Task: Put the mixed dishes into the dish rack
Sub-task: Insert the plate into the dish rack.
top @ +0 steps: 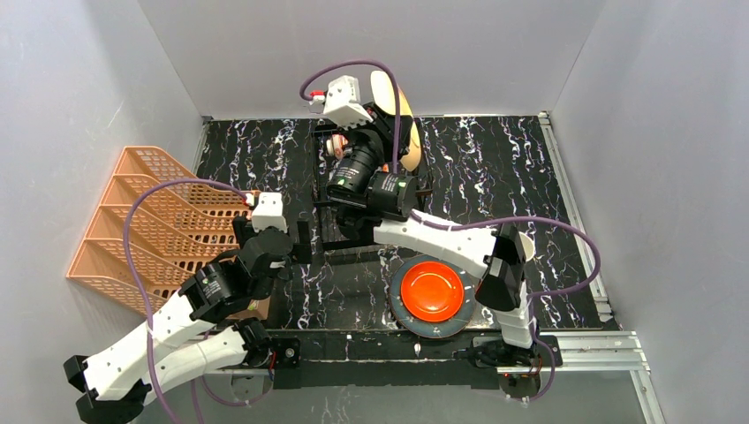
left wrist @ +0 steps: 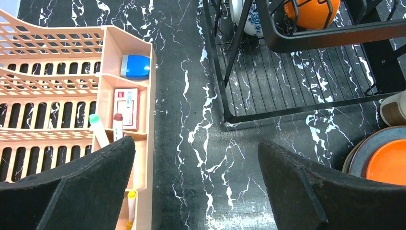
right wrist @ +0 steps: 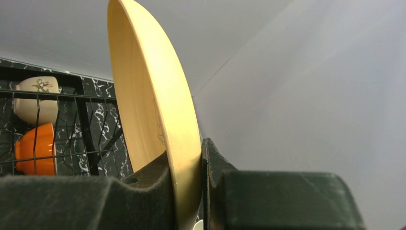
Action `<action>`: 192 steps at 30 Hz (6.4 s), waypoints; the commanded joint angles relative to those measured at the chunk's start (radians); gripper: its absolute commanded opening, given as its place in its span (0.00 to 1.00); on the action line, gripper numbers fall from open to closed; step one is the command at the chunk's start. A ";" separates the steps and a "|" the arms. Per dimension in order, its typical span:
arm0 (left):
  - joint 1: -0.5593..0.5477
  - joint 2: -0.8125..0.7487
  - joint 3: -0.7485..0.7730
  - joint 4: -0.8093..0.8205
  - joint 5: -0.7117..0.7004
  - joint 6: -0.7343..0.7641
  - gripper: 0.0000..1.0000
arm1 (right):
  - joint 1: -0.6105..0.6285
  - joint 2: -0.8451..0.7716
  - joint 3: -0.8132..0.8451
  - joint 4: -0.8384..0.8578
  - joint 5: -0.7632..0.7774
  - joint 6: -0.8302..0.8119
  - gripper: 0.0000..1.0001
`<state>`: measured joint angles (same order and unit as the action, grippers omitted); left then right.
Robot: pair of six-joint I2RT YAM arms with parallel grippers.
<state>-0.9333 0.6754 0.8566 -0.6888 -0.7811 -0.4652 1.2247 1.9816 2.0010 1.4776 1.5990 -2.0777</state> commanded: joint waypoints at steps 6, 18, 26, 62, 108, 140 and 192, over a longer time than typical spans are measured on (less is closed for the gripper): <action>-0.002 -0.012 -0.005 0.000 -0.013 0.002 0.98 | -0.001 -0.001 -0.046 0.319 0.095 0.052 0.01; -0.002 -0.011 -0.006 0.000 -0.006 0.005 0.98 | -0.030 -0.027 -0.185 0.322 0.095 0.175 0.01; -0.002 -0.011 -0.005 0.001 -0.006 0.007 0.98 | -0.051 -0.016 -0.196 0.321 0.094 0.203 0.01; -0.003 -0.010 -0.005 -0.001 0.000 0.007 0.98 | -0.057 -0.005 -0.318 0.314 0.098 0.339 0.01; -0.002 0.026 -0.007 0.008 0.013 0.018 0.98 | 0.068 -0.106 0.082 -0.113 -0.149 0.310 0.01; -0.002 0.049 -0.002 -0.006 -0.008 0.007 0.98 | -0.114 -0.190 0.309 -2.197 -0.391 2.108 0.01; -0.002 0.050 -0.002 0.000 0.003 0.014 0.98 | -0.192 -0.076 0.318 -2.578 -0.292 2.399 0.01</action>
<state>-0.9329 0.7387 0.8566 -0.6849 -0.7589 -0.4530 1.0256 1.8786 2.2700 -1.0821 1.2739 0.2943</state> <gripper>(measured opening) 0.983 0.240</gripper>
